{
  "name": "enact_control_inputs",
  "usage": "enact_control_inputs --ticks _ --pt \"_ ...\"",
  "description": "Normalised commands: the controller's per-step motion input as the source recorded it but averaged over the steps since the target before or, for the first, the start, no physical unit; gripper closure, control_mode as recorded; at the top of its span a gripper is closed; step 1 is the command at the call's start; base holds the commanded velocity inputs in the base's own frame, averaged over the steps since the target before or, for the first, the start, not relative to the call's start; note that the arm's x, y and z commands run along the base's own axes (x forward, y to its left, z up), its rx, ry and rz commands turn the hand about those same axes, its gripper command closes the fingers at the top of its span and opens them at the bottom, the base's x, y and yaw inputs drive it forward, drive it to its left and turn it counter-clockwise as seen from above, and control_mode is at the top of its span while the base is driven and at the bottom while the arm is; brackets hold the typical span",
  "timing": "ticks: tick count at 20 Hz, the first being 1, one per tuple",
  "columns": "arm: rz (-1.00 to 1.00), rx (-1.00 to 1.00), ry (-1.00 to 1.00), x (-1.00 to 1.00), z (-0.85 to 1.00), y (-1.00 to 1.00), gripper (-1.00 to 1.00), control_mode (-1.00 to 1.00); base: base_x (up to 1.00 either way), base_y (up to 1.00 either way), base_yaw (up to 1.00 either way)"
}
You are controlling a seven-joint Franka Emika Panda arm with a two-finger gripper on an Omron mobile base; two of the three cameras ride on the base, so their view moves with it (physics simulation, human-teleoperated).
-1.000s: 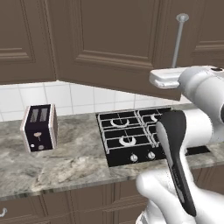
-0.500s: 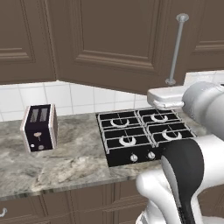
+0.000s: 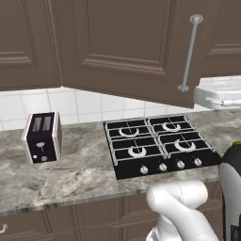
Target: Open the cabinet. Place the bowl and condiment on the counter. Then place the lime and garlic on the cutting board.
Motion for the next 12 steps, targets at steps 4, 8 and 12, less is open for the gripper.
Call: enact_control_inputs --ticks 4,8,12 --pt "0.03 0.29 -0.02 0.35 0.0 -0.97 -1.0 -1.0 0.0 0.0 0.0" --pt "0.09 0.32 0.0 0.3 0.05 -0.78 -1.0 -1.0 0.0 0.0 0.0" --pt "0.09 0.37 0.07 0.08 0.26 -0.65 -1.0 -1.0 0.0 0.0 0.0"
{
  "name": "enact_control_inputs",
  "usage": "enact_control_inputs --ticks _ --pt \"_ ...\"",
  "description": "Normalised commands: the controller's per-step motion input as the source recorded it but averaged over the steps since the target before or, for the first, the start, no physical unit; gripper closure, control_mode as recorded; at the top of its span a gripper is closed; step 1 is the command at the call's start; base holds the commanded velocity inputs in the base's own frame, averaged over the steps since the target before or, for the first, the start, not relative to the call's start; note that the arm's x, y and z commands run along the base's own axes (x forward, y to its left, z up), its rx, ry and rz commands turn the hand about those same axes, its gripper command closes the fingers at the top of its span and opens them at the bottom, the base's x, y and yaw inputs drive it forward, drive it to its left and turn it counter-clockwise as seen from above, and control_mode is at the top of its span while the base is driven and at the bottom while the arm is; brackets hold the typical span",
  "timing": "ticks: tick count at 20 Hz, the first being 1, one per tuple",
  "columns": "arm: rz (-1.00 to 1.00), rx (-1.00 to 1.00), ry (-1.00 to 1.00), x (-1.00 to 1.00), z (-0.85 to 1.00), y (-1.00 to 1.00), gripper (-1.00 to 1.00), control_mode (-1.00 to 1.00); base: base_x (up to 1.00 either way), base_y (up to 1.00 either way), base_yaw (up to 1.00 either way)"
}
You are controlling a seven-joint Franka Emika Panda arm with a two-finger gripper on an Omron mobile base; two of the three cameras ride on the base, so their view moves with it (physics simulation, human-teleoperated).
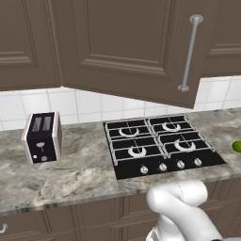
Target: Open the cabinet. Place the bowl and condiment on the counter. Then place the lime and garlic on the cutting board.
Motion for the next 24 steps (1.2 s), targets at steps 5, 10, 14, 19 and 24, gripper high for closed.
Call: enact_control_inputs --ticks 5,10,14,19,24 --pt "0.2 0.36 0.08 0.16 0.08 -0.31 -1.0 -1.0 0.0 0.0 0.0" --pt "0.2 0.2 0.07 0.3 -0.04 -0.02 -1.0 -1.0 0.0 0.0 0.0" --pt "0.16 0.0 0.09 0.63 -0.08 0.13 -1.0 -1.0 0.0 0.0 0.0" --pt "0.21 0.03 0.23 0.77 -0.09 0.17 -1.0 -1.0 0.0 0.0 0.0" --pt "0.22 0.2 0.36 0.9 -0.23 0.18 -1.0 -1.0 0.0 0.0 0.0"
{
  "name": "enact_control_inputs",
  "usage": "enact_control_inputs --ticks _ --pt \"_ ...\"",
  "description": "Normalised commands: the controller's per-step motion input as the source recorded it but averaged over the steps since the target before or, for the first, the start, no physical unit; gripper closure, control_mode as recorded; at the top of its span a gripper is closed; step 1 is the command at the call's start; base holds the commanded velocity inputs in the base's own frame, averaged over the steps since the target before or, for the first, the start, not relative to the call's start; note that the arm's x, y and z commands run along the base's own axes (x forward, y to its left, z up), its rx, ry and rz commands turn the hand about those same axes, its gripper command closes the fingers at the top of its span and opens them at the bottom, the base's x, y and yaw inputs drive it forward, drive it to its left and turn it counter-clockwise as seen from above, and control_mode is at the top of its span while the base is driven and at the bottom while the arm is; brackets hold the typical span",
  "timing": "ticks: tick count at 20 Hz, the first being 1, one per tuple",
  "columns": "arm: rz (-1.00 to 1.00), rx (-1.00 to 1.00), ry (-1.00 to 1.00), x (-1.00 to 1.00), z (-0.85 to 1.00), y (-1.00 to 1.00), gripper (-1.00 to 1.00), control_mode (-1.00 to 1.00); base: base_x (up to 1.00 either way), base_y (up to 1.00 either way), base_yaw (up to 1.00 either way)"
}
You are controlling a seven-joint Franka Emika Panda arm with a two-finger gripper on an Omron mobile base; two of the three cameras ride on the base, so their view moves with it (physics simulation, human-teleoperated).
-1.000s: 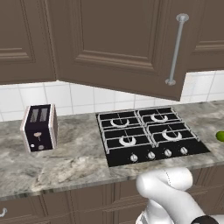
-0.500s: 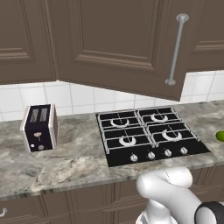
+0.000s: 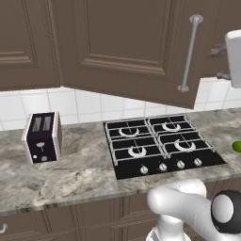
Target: Open the cabinet. Place the bowl and condiment on the counter. Then place the lime and garlic on the cutting board.
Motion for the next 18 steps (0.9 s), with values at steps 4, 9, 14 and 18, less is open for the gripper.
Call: enact_control_inputs --ticks 4,9,14,18 --pt "0.19 0.26 0.37 0.72 -0.26 0.13 -1.0 -1.0 0.0 0.0 0.0" --pt "0.16 0.29 0.34 0.46 -0.25 0.02 -1.0 -1.0 0.0 0.0 0.0" --pt "0.16 0.22 0.21 0.23 -0.06 0.15 -1.0 -1.0 0.0 0.0 0.0" --pt "0.11 0.19 0.24 0.21 -0.01 0.31 -1.0 -1.0 0.0 0.0 0.0"
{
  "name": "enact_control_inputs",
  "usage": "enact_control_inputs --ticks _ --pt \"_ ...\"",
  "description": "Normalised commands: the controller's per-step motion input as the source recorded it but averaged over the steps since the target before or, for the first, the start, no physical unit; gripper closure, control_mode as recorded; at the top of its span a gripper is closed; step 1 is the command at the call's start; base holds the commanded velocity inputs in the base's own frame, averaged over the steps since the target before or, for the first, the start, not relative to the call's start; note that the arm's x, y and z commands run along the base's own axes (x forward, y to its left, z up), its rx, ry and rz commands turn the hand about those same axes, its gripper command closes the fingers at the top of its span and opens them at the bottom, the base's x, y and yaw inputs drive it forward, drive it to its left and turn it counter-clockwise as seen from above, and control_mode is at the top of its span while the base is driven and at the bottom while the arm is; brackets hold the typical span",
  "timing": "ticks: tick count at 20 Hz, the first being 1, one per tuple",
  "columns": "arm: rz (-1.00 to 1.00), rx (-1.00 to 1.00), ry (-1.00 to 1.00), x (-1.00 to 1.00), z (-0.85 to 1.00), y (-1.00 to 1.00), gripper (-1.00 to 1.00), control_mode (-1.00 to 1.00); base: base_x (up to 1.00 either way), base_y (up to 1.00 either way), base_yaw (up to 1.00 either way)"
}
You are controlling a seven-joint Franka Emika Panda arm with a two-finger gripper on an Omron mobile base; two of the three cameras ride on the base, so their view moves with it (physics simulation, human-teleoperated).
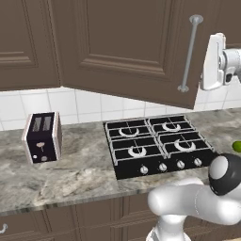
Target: Open the cabinet. Place the bowl and condiment on the counter. Then place the lime and garlic on the cutting board.
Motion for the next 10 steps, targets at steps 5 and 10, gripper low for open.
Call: enact_control_inputs --ticks 5,10 --pt "0.11 0.21 0.24 0.2 -0.04 0.22 -1.0 -1.0 0.0 0.0 0.0" --pt "0.08 0.17 0.23 -0.3 0.0 0.29 -1.0 -1.0 0.0 0.0 0.0"
